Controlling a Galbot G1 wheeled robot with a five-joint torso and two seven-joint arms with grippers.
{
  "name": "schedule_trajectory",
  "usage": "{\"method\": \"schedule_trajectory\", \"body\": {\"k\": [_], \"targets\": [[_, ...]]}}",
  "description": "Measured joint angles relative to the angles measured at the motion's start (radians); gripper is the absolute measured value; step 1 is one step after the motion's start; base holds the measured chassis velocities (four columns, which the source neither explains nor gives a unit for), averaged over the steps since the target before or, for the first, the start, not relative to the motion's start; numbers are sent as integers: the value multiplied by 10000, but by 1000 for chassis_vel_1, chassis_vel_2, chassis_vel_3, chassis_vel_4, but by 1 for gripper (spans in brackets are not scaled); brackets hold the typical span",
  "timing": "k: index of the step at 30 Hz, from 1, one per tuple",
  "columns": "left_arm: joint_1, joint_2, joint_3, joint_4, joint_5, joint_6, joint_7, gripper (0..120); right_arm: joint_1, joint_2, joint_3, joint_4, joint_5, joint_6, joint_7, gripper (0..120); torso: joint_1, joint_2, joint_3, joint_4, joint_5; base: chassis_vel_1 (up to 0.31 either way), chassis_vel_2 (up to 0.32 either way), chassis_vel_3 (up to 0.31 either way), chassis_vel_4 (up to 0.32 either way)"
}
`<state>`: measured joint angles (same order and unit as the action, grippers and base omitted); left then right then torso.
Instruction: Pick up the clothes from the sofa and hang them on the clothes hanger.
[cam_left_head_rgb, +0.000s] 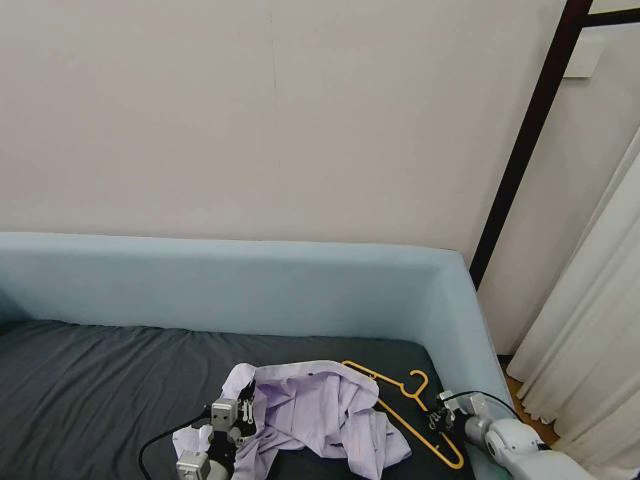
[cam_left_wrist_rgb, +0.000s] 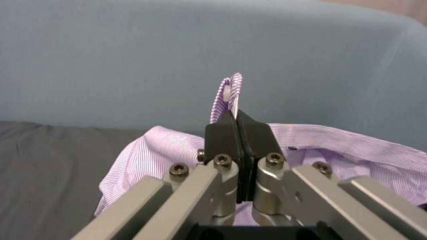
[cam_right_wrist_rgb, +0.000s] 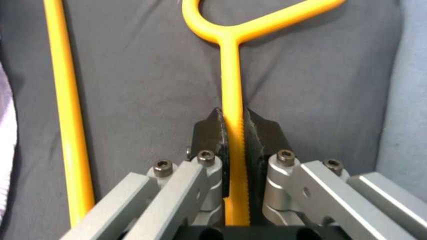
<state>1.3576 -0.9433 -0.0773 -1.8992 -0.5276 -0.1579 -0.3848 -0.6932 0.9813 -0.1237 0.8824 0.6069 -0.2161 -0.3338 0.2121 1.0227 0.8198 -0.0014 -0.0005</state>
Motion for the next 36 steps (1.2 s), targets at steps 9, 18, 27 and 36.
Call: {"method": "schedule_trajectory", "body": {"k": [9, 18, 27, 36], "targets": [[-55, 30, 36, 12, -33, -35, -3, 0, -342, -621, 302, 1821, 1257, 151, 1151, 6, 0, 0, 0, 1, -3, 0, 0, 0, 0], [-48, 93, 107, 47, 63, -125, 35, 0, -1146, -1406, 834, 4296, 861, 254, 3150, 6, 0, 0, -2, 2, -4, 0, 0, 0, 0], [-75, 232, 95, -7, 44, -154, 56, 0, -2028, -1739, 1187, 5977, 267, 889, 3908, 6, 0, 0, -1, 1, -4, 0, 0, 0, 0], [-597, 602, 89, 20, -607, -86, 6, 0, -4214, -1978, 1899, 8468, -2680, 2349, 4163, 6, 0, 0, -2, 1, -5, 0, 0, 0, 0]]}}
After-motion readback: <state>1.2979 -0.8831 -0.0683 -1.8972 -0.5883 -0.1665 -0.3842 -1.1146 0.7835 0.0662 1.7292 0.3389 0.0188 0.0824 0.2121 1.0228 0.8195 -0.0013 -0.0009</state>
